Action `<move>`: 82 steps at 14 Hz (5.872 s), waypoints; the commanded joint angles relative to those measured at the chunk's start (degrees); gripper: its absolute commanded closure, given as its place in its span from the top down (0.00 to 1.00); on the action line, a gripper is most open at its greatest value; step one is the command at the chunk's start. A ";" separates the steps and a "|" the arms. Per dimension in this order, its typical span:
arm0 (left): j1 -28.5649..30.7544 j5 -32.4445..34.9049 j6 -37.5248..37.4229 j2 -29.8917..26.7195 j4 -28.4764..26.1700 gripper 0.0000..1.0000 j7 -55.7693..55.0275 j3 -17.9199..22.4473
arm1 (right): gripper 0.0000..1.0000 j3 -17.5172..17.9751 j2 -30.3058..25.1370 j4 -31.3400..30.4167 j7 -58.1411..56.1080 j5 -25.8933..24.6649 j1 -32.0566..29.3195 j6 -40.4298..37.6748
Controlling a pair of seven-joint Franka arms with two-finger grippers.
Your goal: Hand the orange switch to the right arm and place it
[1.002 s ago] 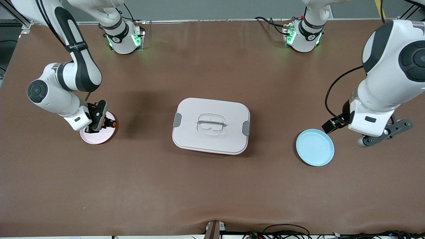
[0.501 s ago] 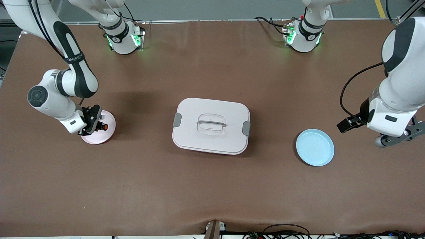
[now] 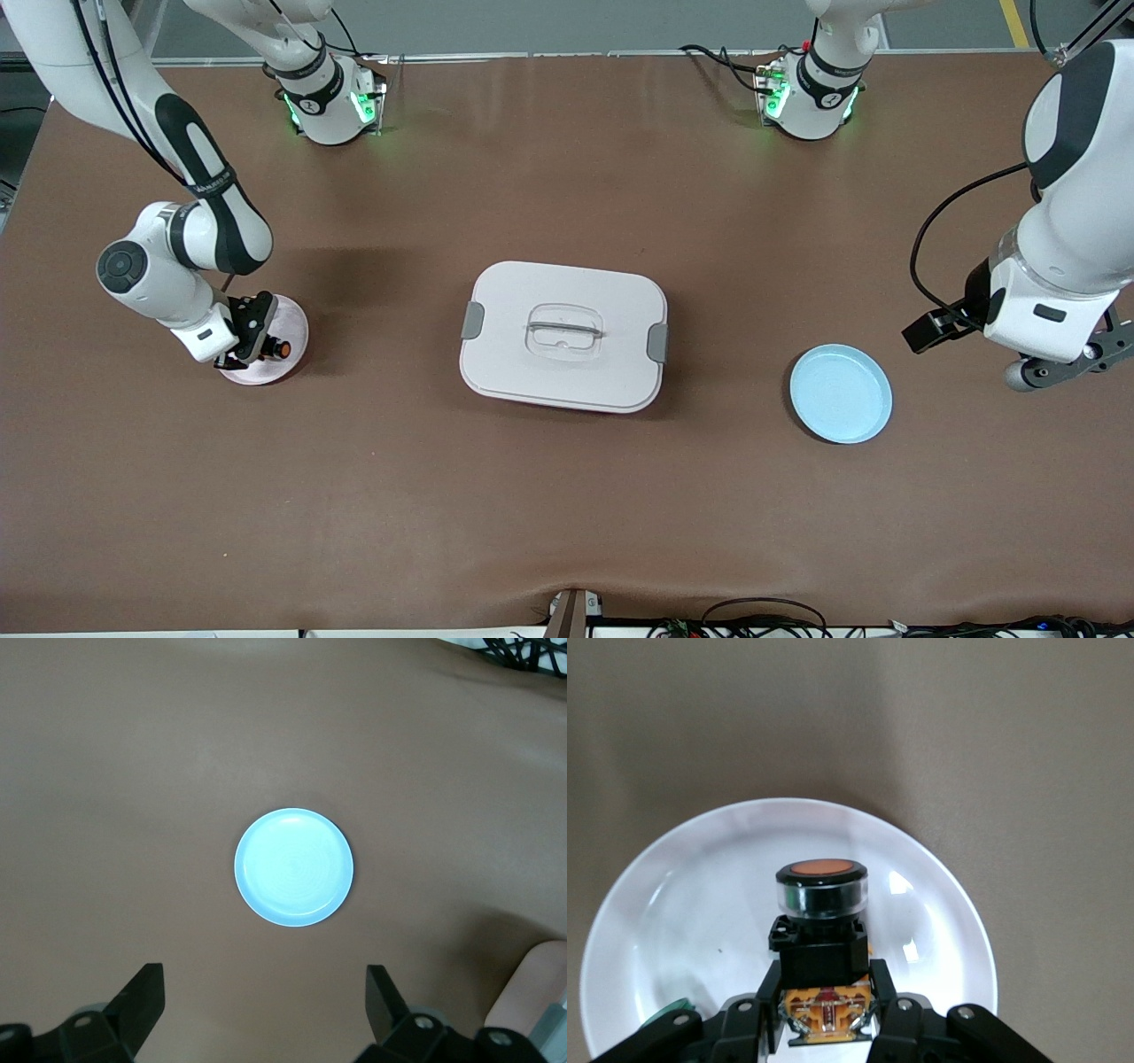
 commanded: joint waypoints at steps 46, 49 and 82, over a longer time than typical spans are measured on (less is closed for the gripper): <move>-4.09 -15.36 2.27 -24.31 -18.60 1.00 25.62 17.65 | 1.00 1.42 -19.26 29.22 75.02 -1.10 0.50 -77.10; -4.09 -15.36 2.18 -24.31 -18.60 1.00 26.23 17.73 | 1.00 1.33 -18.90 31.06 74.68 -1.36 0.32 -77.20; -4.01 -15.45 2.09 -24.39 -18.86 1.00 26.50 17.65 | 1.00 1.42 -22.50 41.80 83.82 -0.66 1.02 -79.31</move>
